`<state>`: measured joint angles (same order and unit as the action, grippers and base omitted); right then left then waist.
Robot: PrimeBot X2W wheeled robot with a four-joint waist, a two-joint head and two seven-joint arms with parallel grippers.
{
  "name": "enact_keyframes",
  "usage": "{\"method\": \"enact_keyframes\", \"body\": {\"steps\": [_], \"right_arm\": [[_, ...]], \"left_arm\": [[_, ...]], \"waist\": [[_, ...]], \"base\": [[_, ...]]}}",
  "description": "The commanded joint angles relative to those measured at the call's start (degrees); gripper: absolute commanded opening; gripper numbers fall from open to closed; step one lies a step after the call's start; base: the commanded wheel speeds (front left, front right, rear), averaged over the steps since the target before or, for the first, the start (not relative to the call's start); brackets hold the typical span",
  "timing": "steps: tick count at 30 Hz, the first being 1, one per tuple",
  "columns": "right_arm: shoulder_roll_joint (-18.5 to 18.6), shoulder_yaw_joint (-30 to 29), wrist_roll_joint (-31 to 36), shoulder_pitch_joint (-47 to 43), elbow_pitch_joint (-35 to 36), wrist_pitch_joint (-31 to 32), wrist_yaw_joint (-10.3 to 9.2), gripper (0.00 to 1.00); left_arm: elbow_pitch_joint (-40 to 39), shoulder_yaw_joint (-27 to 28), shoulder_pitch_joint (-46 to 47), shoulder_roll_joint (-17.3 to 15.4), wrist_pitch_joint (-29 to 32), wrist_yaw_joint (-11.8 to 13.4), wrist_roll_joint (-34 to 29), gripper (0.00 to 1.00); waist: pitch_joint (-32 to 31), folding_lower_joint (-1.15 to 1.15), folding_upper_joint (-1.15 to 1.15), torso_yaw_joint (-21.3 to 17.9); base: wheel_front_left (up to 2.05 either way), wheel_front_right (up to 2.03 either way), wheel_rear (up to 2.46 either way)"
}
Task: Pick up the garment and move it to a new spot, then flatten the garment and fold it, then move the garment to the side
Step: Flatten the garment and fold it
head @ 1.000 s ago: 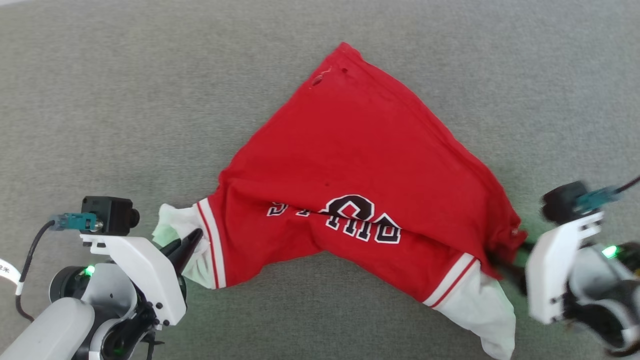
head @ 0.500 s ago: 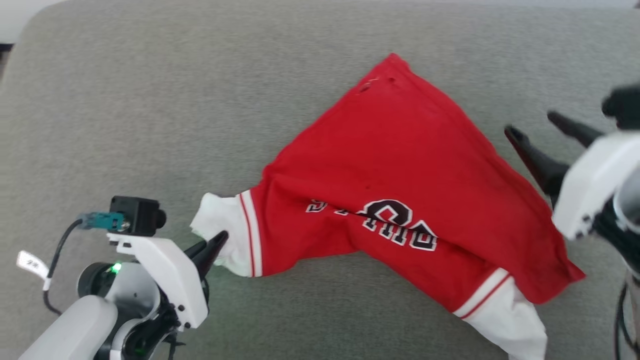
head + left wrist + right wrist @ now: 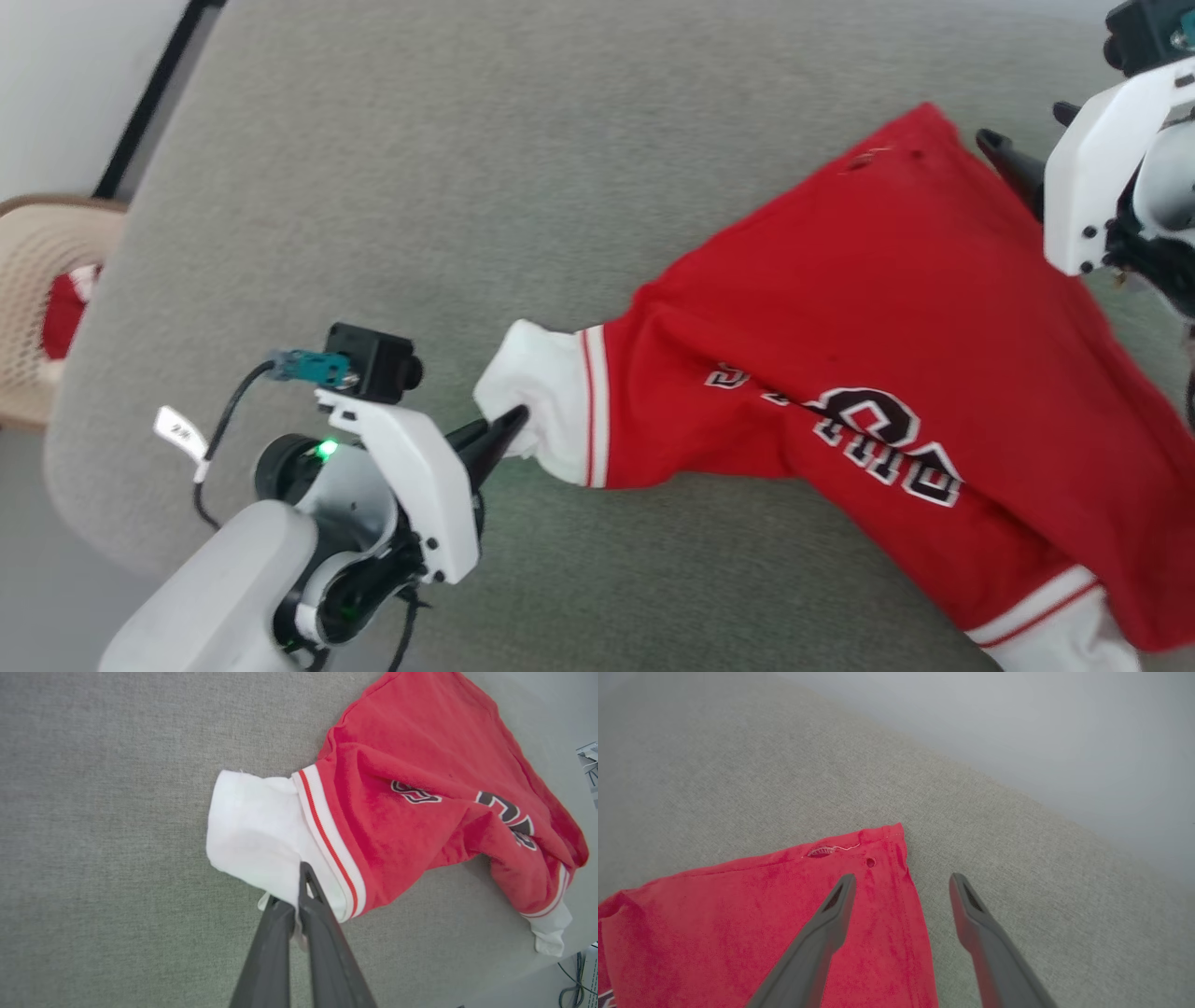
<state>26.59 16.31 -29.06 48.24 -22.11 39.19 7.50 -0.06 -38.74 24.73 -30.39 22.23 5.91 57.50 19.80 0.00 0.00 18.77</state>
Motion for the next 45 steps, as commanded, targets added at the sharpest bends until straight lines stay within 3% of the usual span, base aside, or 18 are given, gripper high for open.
{"method": "enact_keyframes", "body": {"steps": [1, 8, 15, 19, 20, 26, 36, 45], "right_arm": [[0.49, 0.33, -0.35, 0.96, -1.56, -0.39, -0.02, 1.0], [2.1, 8.18, -3.96, 8.42, -16.91, 1.14, -0.02, 1.0], [2.77, 16.91, -8.56, 9.74, -26.02, 9.45, -0.01, 1.0], [3.25, 22.05, -11.43, 6.69, -30.09, 17.17, 0.0, 1.0], [3.38, 22.97, -12.29, 6.5, -30.06, 18.2, 0.0, 0.0], [5.45, 23.04, -14.75, 12.09, -27.1, 12.5, -0.08, 0.0], [9.75, 24.35, -20.57, 18.08, -13.55, 6.64, -0.02, 0.0], [9.59, 21.07, -21.99, 21.26, -9.42, 2.67, -0.02, 0.0]], "left_arm": [[0.28, -0.2, 1.02, 0.53, -0.01, -0.38, -0.03, 0.0], [3.36, -1.74, 3.36, 3.58, -0.49, -2.93, 0.02, 0.0], [5.75, -2.29, 4.64, 5.16, -1.04, -4.64, 0.57, 0.0], [7.07, -2.38, 5.23, 5.76, -1.09, -5.36, 0.86, 0.0], [7.41, -2.32, 5.47, 5.78, -1.12, -5.38, 0.91, 0.0], [8.64, -0.77, 7.1, 4.34, -0.58, -5.15, 1.47, 0.0], [8.47, 3.87, 16.63, -2.43, 5.18, -2.42, 0.48, 0.0], [11.1, 6.79, 29.05, -7.37, 10.36, -1.09, -2.12, 0.0]], "waist": [[1.2, 0.0, 0.0, 2.21], [2.96, 0.0, 0.0, 6.51], [4.15, 0.0, 0.0, 8.48], [4.28, 0.0, 0.0, 8.74], [4.32, 0.0, 0.0, 8.63], [3.8, 0.0, 0.0, 6.07], [1.24, 0.0, 0.0, -2.63], [-1.37, 0.0, 0.0, -9.47]], "base": [[0.0, 0.0, 0.0], [0.0, 0.0, 0.0], [0.0, 0.0, 0.0], [0.0, 0.0, 0.0], [0.0, 0.0, 0.0], [0.0, 0.0, 0.0], [0.0, 0.0, 0.0], [0.0, 0.0, 0.0]]}}
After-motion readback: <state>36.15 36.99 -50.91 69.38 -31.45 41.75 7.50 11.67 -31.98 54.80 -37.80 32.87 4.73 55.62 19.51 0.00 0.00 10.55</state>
